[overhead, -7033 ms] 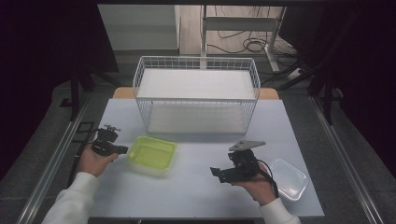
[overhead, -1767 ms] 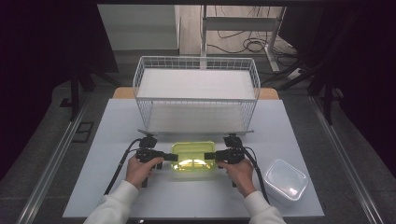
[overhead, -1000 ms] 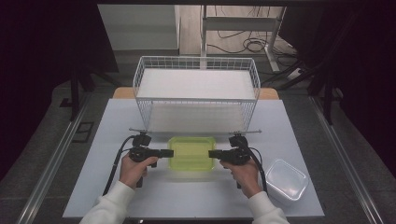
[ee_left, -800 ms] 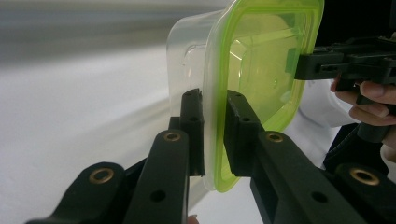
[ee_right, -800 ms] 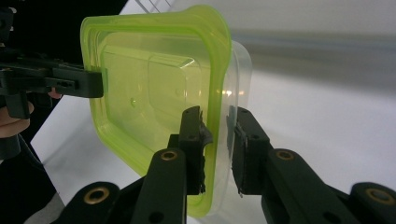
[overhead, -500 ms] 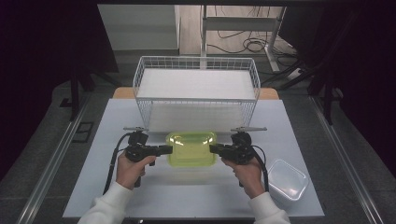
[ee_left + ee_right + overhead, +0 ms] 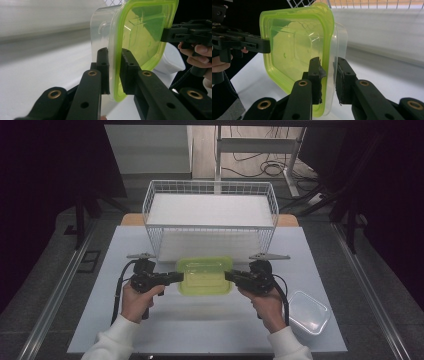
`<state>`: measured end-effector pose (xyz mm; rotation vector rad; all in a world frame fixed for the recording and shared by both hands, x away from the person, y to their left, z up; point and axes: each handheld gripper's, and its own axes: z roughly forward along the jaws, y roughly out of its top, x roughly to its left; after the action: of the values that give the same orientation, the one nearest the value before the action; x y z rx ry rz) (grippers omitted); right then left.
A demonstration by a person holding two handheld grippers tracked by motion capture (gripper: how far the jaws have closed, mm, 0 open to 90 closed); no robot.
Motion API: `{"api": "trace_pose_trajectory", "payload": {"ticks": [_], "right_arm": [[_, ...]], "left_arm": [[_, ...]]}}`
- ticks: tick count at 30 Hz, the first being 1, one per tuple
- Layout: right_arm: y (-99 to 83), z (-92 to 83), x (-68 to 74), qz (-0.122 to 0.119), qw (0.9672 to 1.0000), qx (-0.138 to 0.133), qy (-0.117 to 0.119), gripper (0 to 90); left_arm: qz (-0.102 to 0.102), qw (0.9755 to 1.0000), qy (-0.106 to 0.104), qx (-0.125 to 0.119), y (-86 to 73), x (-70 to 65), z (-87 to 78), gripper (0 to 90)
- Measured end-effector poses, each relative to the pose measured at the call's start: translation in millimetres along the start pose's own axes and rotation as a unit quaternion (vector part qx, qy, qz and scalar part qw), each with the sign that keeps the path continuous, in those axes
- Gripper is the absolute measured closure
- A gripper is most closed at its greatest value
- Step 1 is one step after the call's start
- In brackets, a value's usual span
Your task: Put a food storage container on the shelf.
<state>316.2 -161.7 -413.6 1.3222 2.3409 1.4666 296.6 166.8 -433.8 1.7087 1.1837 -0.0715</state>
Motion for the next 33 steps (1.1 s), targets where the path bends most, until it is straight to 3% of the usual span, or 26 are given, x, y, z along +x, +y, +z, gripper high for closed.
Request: {"api": "trace_pose_trajectory", "payload": {"ticks": [19,33], "right_arm": [[12.5,-17.8,19.1,-0.048,0.9983,-0.034,-0.002,76.4],[17.9,-24.2,23.6,-0.064,0.9970,-0.043,-0.001,76.4]], "left_arm": [[0.019,0.9994,-0.012,-0.025,10.3,-8.8,-17.8,79.4],[0.032,0.9989,-0.018,-0.030,18.8,-13.4,-24.6,79.4]]}}
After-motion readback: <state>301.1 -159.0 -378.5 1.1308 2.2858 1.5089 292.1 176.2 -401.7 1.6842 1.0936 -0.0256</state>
